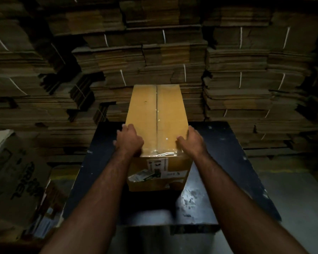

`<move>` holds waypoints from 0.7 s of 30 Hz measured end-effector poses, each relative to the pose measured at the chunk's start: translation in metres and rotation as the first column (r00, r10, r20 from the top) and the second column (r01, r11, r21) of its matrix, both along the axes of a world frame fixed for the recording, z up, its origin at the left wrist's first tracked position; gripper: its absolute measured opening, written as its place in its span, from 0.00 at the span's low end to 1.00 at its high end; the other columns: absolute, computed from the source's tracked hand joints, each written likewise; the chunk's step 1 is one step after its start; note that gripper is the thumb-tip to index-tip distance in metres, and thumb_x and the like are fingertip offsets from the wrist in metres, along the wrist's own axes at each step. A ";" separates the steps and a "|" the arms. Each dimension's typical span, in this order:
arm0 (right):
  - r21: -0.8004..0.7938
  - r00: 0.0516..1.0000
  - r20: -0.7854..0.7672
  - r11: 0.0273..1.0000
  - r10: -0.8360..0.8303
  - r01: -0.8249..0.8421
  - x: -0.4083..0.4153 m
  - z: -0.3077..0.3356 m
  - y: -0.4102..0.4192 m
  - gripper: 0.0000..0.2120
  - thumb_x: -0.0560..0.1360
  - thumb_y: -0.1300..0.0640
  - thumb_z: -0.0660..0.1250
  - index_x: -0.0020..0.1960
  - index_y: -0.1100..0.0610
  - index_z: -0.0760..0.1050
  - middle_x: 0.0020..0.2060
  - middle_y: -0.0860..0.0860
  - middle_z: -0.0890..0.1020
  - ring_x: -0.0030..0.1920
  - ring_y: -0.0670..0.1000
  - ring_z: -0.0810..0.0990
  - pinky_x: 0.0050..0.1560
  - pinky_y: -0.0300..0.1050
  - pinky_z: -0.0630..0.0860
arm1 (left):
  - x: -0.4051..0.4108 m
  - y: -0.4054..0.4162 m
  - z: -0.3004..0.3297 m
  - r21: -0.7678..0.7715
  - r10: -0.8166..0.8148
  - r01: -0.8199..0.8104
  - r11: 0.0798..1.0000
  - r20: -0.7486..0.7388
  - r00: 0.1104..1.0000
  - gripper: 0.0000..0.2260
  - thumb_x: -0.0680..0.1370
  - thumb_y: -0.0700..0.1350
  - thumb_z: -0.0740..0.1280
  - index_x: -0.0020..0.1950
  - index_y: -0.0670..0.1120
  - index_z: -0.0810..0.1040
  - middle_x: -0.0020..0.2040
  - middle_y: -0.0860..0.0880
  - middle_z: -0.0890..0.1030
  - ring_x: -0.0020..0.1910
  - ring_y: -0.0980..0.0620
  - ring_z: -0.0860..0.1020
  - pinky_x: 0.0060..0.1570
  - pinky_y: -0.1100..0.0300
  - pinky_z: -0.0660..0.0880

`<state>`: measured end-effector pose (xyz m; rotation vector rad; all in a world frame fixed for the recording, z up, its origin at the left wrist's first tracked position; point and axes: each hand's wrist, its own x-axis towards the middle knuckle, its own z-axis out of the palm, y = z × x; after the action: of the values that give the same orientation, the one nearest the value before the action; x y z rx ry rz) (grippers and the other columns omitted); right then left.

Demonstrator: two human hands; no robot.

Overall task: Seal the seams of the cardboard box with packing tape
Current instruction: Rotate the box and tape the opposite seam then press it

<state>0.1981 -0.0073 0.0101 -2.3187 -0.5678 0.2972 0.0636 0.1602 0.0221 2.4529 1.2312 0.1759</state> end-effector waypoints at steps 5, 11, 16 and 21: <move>-0.073 0.996 0.025 0.993 -0.088 0.089 -0.015 0.003 -0.004 0.26 0.76 0.48 0.67 0.70 0.58 0.67 0.64 0.57 0.71 0.62 0.57 0.73 0.58 0.51 0.74 | -0.023 0.006 -0.003 0.039 -0.099 0.098 0.994 0.023 0.995 0.17 0.78 0.52 0.67 0.60 0.41 0.74 0.63 0.41 0.75 0.58 0.41 0.76 0.52 0.53 0.73; -0.130 0.986 0.046 0.978 -0.158 0.163 -0.049 0.002 -0.032 0.24 0.75 0.45 0.66 0.65 0.58 0.72 0.62 0.56 0.69 0.61 0.57 0.73 0.57 0.50 0.73 | -0.071 -0.014 0.002 0.067 -0.090 0.087 0.994 0.047 0.995 0.16 0.77 0.56 0.68 0.59 0.48 0.73 0.61 0.48 0.69 0.46 0.51 0.72 0.40 0.56 0.70; -0.138 0.978 0.057 0.969 -0.201 0.207 -0.068 0.001 -0.042 0.24 0.74 0.45 0.67 0.65 0.56 0.71 0.61 0.54 0.69 0.61 0.56 0.72 0.58 0.55 0.75 | -0.083 -0.012 0.004 0.070 -0.090 0.086 0.994 0.055 0.994 0.16 0.77 0.58 0.68 0.58 0.50 0.73 0.59 0.48 0.69 0.46 0.51 0.72 0.42 0.55 0.70; -0.144 0.987 0.102 0.980 -0.122 0.136 -0.051 0.013 -0.024 0.28 0.75 0.47 0.68 0.69 0.59 0.68 0.64 0.56 0.70 0.63 0.57 0.72 0.58 0.51 0.73 | -0.054 0.013 0.009 -0.075 -0.059 0.067 0.995 0.104 0.993 0.24 0.76 0.56 0.70 0.67 0.45 0.70 0.62 0.44 0.71 0.53 0.48 0.71 0.45 0.53 0.70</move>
<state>0.1473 -0.0314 0.0231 -2.5135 -0.4503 0.1761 0.0094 0.1727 0.0308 2.3810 1.0950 0.2276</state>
